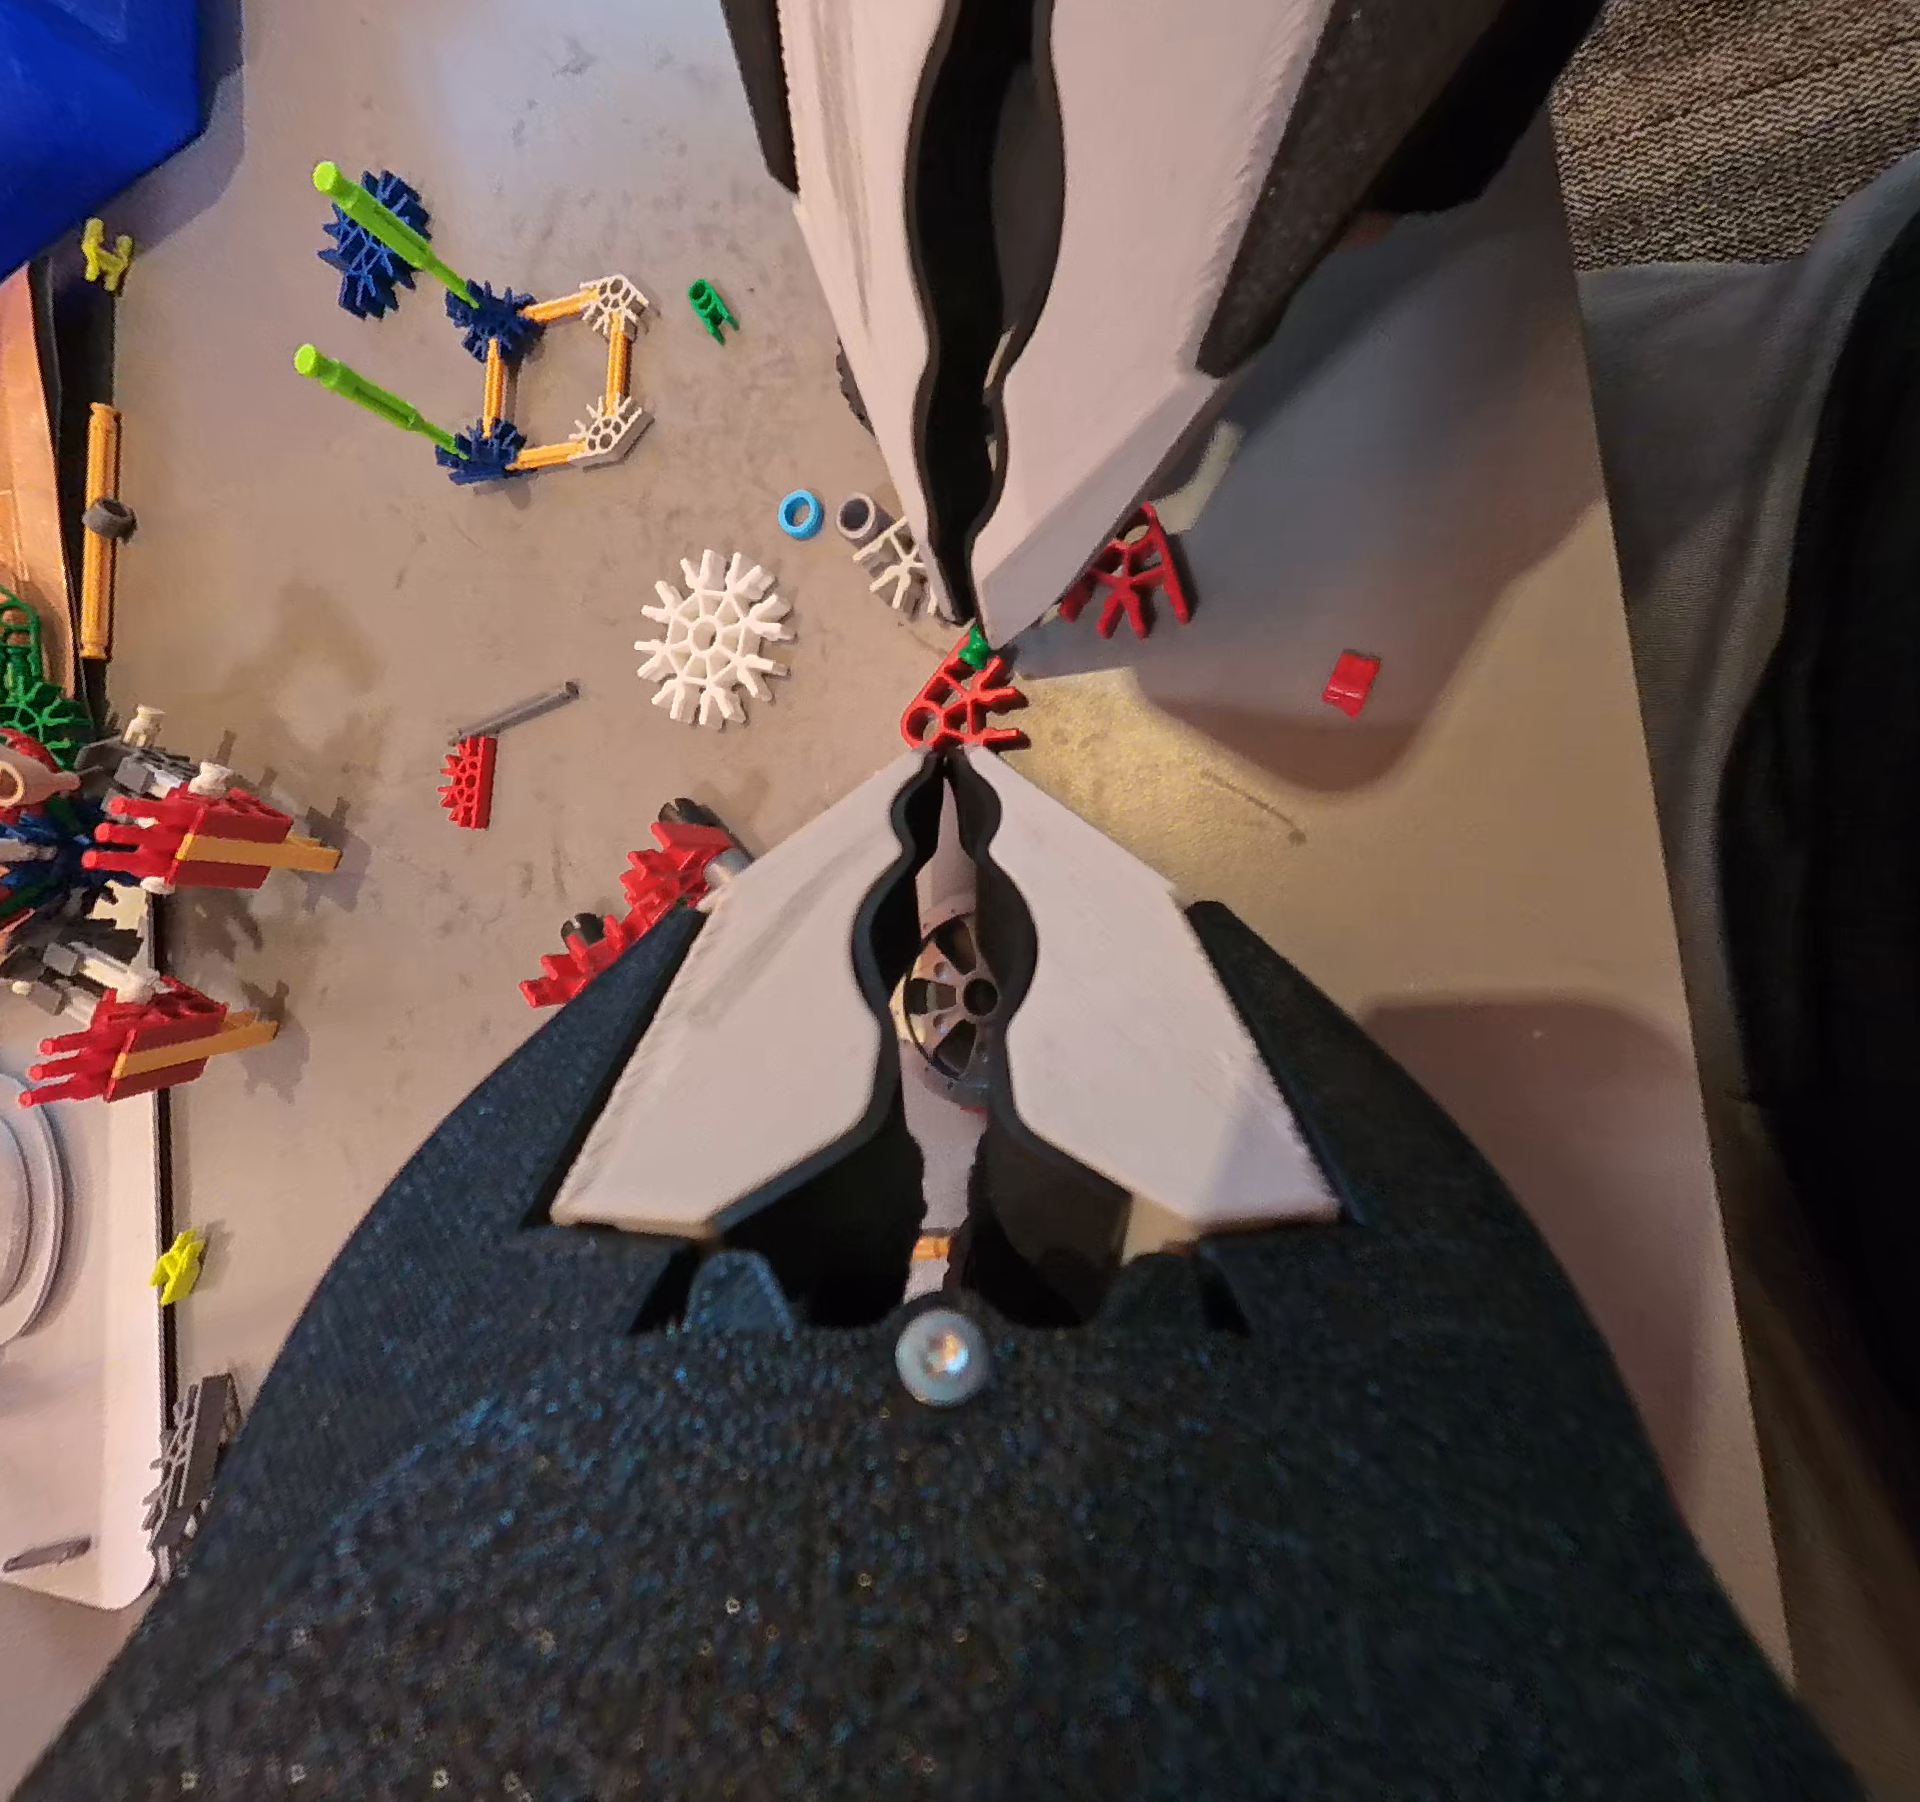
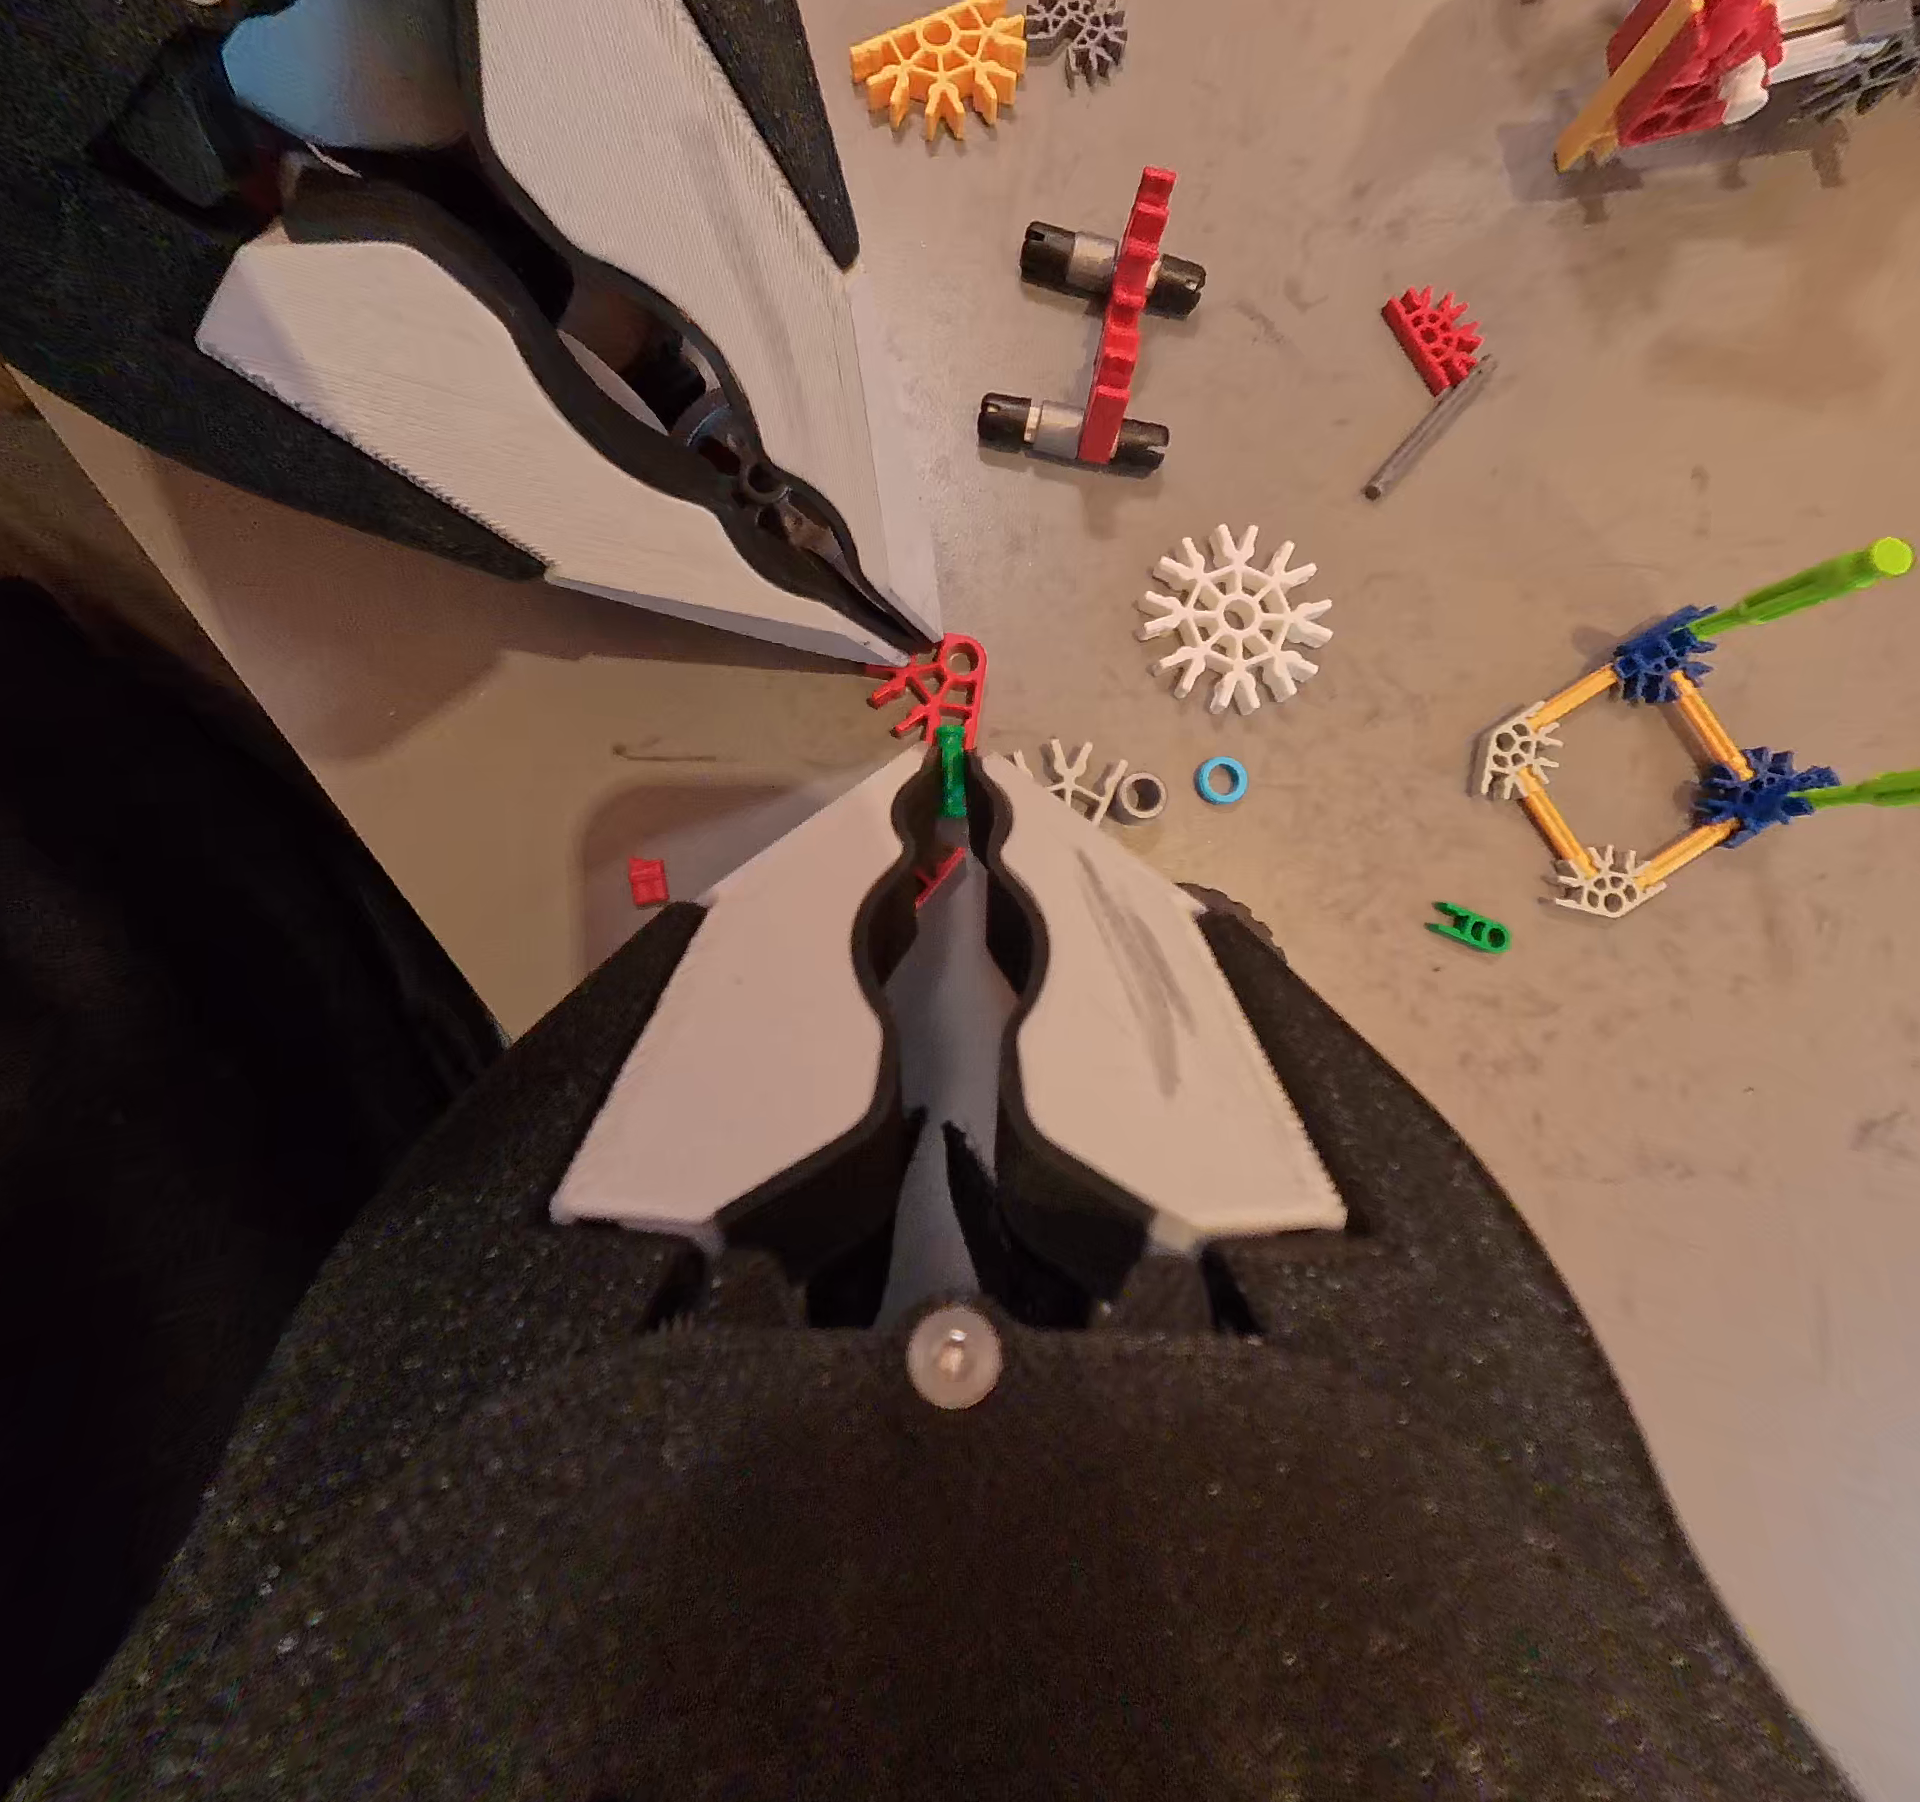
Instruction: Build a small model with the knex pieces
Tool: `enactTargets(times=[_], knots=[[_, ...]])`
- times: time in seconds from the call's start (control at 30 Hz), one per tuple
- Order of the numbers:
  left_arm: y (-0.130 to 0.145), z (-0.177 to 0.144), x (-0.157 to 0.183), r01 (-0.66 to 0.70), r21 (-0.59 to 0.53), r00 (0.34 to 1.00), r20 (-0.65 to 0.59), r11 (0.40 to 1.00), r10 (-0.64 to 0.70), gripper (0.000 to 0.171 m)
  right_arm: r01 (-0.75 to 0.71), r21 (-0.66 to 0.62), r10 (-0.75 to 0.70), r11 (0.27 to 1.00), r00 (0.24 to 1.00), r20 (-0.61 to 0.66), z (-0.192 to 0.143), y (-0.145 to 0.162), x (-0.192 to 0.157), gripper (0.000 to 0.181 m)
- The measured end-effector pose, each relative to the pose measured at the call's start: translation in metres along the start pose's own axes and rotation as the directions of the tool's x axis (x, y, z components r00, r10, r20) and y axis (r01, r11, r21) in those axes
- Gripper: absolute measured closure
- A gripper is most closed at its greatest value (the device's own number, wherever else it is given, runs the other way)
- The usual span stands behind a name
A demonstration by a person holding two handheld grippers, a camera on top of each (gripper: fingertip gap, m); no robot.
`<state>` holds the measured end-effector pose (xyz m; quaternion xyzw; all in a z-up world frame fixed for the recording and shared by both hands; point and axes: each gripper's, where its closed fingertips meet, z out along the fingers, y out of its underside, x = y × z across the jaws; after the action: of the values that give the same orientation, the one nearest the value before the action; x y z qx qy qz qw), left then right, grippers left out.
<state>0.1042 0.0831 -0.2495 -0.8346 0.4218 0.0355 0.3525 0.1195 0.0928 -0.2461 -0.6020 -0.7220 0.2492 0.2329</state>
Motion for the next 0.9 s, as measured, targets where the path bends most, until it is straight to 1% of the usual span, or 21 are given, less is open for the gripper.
enactTargets(times=[0.1,0.2,0.43,0.67,0.8,0.9], knots=[[-0.0003,0.0000,0.0004,-0.002,-0.001,1.000,0.002,1.000,0.002,0.171,0.005,0.007,-0.005,1.000,1.000,-0.013,-0.0004,-0.0019,0.0016,0.178],[-0.0007,0.0000,0.0010,-0.003,0.000,1.000,0.002,1.000,0.003,0.171,-0.008,0.009,0.008,1.000,1.000,0.004,0.0004,-0.0022,0.0003,0.178],[-0.0010,-0.0001,0.0015,-0.005,0.000,1.000,0.004,1.000,0.005,0.171,0.002,-0.025,-0.002,1.000,1.000,0.006,0.0014,-0.0003,-0.0018,0.176],[-0.0011,-0.0001,0.0016,-0.006,0.001,1.000,0.006,1.000,0.006,0.171,-0.008,-0.015,0.008,1.000,1.000,0.008,0.0000,-0.0007,0.0001,0.175],[-0.0010,-0.0001,0.0017,-0.006,0.002,1.000,0.005,1.000,0.006,0.171,-0.012,0.001,0.012,1.000,1.000,0.010,-0.0007,-0.0027,0.0007,0.181],[-0.0010,-0.0002,0.0018,-0.008,0.001,1.000,0.005,1.000,0.008,0.171,-0.007,0.000,0.007,1.000,1.000,0.011,0.0003,-0.0035,0.0005,0.181]])
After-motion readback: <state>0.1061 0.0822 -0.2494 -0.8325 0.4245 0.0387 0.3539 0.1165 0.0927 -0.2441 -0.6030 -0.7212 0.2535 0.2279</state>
